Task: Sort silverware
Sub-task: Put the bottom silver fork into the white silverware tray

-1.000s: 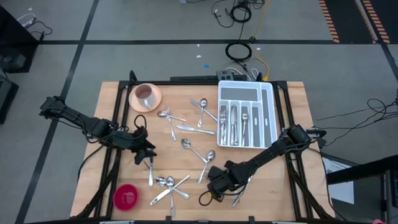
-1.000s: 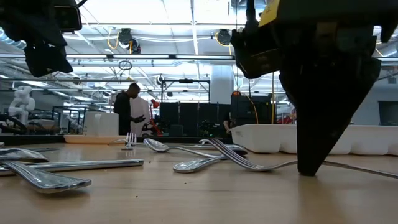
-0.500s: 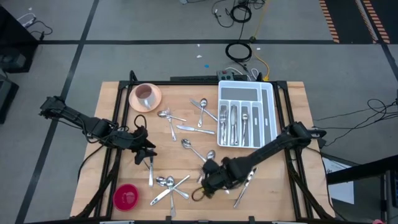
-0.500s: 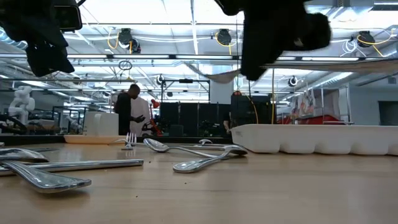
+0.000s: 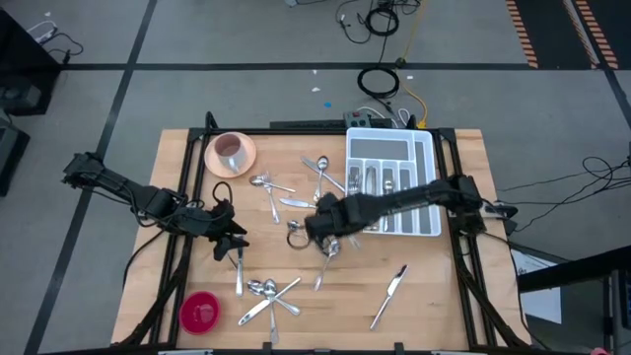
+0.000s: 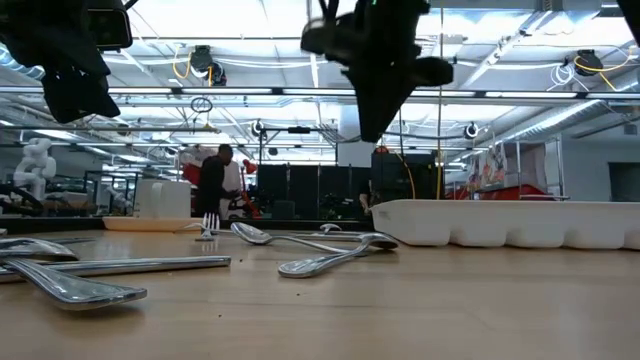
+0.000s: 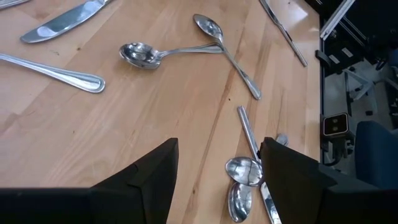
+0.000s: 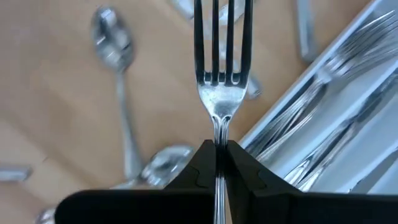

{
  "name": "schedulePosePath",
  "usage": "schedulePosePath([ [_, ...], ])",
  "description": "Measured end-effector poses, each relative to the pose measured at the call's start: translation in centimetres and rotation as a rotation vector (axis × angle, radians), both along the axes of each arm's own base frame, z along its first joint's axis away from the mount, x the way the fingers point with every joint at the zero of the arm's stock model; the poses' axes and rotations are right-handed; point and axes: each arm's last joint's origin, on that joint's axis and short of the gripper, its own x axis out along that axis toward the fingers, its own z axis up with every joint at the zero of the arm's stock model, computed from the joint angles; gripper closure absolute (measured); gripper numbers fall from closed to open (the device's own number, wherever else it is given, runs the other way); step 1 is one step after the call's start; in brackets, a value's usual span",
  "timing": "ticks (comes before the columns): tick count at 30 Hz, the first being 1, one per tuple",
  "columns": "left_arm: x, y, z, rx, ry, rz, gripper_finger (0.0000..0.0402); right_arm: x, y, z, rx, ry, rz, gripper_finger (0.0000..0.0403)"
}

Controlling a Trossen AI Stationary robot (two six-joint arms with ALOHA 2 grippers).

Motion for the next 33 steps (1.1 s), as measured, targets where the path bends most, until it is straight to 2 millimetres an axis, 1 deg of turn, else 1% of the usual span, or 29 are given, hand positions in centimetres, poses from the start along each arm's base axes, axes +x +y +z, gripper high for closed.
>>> schedulePosePath([
  [6, 0.0, 0.0, 0.0, 0.0, 0.0, 0.001, 0.0173, 0.3, -5.4, 0.0, -0.047, 0.024, -0.067, 0.0403],
  [9, 0.0, 0.0, 0.0, 0.001, 0.0, 0.002, 0.0173, 0.2, -7.8, 0.0, -0.059, 0.042, -0.091, 0.0403],
  [13, 0.0, 0.0, 0.0, -0.002, 0.0, 0.004, 0.0173, -0.2, -10.0, 0.4, -0.077, 0.031, -0.117, 0.0403],
  [16, 0.0, 0.0, 0.0, -0.003, 0.001, 0.006, 0.0173, -1.2, -11.1, 1.5, -0.09, -0.038, -0.103, 0.0403],
  [19, 0.0, 0.0, 0.0, -0.003, 0.001, 0.006, 0.0173, -3.0, -11.6, 3.1, -0.11, -0.146, -0.092, 0.0403],
  [21, 0.0, 0.0, 0.0, -0.003, 0.0, 0.005, 0.0173, -5.0, -11.7, 3.9, -0.121, -0.216, -0.096, 0.0403],
  [25, 0.0, 0.0, 0.0, 0.009, -0.004, 0.012, 0.0173, -10.2, -11.4, 4.6, -0.126, -0.373, -0.112, 0.0403],
  [28, 0.0, 0.1, 0.0, 0.03, -0.009, 0.008, 0.0173, -13.9, -11.1, 4.6, -0.108, -0.551, -0.179, 0.0403],
  [29, 0.0, 0.1, 0.0, 0.035, -0.011, 0.014, 0.0173, -14.7, -11.0, 4.4, -0.105, -0.6, -0.203, 0.0403],
  [31, 0.0, 0.2, 0.0, 0.051, -0.017, 0.032, 0.0173, -16.0, -10.8, 3.9, -0.098, -0.658, -0.249, 0.0403],
  [33, 0.0, 0.2, 0.0, 0.068, -0.024, 0.055, 0.0173, -16.5, -10.8, 2.9, -0.093, -0.655, -0.298, 0.0403],
])
